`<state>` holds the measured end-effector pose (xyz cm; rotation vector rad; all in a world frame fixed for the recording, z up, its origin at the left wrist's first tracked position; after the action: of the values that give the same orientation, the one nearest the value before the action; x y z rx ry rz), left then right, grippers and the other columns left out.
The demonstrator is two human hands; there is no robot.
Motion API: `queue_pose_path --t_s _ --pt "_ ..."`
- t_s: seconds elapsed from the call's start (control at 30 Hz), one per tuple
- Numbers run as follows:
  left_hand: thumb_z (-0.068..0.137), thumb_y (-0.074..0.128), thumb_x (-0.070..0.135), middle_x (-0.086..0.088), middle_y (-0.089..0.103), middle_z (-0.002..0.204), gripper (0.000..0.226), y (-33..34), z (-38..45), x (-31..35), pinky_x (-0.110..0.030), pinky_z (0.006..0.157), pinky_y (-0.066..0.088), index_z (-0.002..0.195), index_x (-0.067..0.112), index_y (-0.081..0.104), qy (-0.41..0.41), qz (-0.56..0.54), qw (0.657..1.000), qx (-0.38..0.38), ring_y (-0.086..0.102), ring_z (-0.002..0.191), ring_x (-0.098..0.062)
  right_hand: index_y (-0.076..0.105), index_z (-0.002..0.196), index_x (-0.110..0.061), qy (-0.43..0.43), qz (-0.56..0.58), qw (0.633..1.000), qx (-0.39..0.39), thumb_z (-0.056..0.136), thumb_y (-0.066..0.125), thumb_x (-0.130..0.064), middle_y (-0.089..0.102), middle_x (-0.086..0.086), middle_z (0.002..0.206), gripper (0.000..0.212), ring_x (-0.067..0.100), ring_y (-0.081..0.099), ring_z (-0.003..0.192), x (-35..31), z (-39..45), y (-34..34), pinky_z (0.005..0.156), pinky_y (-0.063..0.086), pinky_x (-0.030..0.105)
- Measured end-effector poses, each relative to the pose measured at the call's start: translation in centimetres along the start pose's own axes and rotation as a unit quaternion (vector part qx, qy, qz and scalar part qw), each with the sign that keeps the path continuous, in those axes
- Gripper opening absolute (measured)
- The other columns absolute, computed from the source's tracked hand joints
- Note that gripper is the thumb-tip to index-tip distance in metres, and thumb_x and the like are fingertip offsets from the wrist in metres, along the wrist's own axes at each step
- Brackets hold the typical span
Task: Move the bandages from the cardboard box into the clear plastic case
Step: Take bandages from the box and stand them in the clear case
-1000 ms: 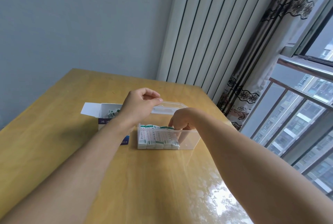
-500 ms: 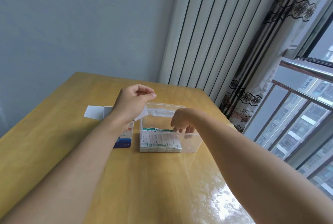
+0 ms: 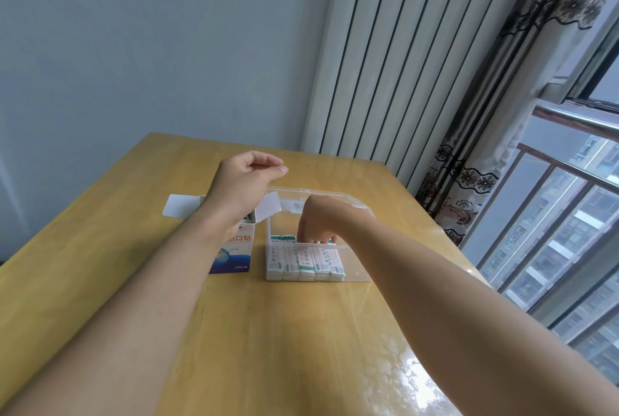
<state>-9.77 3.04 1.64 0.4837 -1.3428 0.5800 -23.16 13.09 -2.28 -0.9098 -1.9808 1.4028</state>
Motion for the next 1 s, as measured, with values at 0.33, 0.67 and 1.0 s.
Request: queue_pose_path --t_s 0.33,0.67,1.0 --pt "0.090 0.076 0.021 0.002 0.075 0.101 0.006 -0.2 0.1 -0.2 -0.033 0.093 0.054 0.096 0.021 0.074 -0.002 -0.001 1.000 0.000 0.068 0.104 -0.015 0.073 0.107 -0.014 -0.019 -0.014 1.000 -0.011 0.086 0.074 -0.029 0.077 0.002 0.086 0.026 0.016 0.069 0.065 0.1 0.1 -0.2 0.080 0.062 0.035" --pt "0.089 0.076 0.020 0.001 0.075 0.101 0.008 0.1 0.0 -0.3 -0.030 0.094 0.053 0.097 0.019 0.074 -0.006 0.005 1.000 -0.008 0.069 0.101 -0.012 0.072 0.111 -0.013 -0.020 -0.003 0.998 -0.064 0.068 0.091 -0.042 0.076 0.006 0.099 0.055 0.023 0.074 0.089 -0.1 -0.1 0.2 0.083 0.062 0.039" --pt "0.091 0.074 0.021 0.004 0.076 0.098 0.005 -0.1 0.0 -0.1 -0.031 0.093 0.054 0.096 0.020 0.074 0.000 0.003 1.000 -0.005 0.070 0.099 -0.010 0.071 0.111 -0.009 -0.024 0.003 0.997 -0.075 0.074 0.088 -0.037 0.075 0.007 0.101 0.049 0.022 0.072 0.087 -0.3 -0.9 -0.2 0.083 0.062 0.038"
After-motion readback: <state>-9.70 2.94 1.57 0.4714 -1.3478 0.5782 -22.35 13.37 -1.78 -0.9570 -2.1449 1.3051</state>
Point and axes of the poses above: each hand's wrist, its own z-axis towards the middle knuckle, its own y-axis out of the palm, x = y × z, the point moved 3 cm from there along z, towards the middle knuckle
